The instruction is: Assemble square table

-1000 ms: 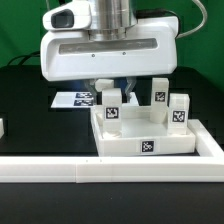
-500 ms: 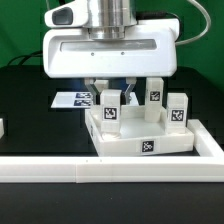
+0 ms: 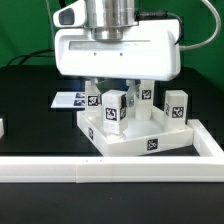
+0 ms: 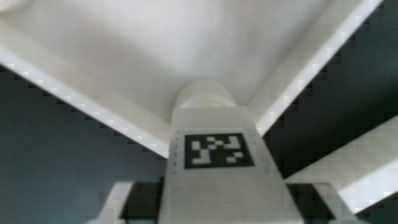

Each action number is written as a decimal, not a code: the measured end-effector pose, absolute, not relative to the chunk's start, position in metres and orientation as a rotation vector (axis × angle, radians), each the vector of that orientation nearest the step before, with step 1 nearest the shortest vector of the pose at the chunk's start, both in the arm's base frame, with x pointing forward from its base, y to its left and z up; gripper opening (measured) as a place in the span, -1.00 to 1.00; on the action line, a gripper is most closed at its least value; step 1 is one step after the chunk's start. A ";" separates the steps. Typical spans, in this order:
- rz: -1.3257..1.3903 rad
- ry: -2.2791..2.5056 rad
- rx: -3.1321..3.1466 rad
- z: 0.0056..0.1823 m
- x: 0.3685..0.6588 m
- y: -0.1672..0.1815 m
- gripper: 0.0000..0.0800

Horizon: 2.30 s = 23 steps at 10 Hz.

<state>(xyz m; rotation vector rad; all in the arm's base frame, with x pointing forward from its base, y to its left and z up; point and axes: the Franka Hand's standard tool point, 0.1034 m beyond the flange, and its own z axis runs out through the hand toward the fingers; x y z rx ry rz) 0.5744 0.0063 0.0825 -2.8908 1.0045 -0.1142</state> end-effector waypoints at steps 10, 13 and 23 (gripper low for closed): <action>-0.076 1.549 -2.610 0.081 0.575 0.021 0.28; -0.104 1.135 -2.823 0.080 0.576 0.020 0.61; -0.148 0.162 -3.072 0.081 0.578 0.016 0.62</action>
Offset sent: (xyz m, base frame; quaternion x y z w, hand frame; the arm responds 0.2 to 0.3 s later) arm 0.0029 0.0004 -0.0005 -0.0144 0.0005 0.2461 0.9691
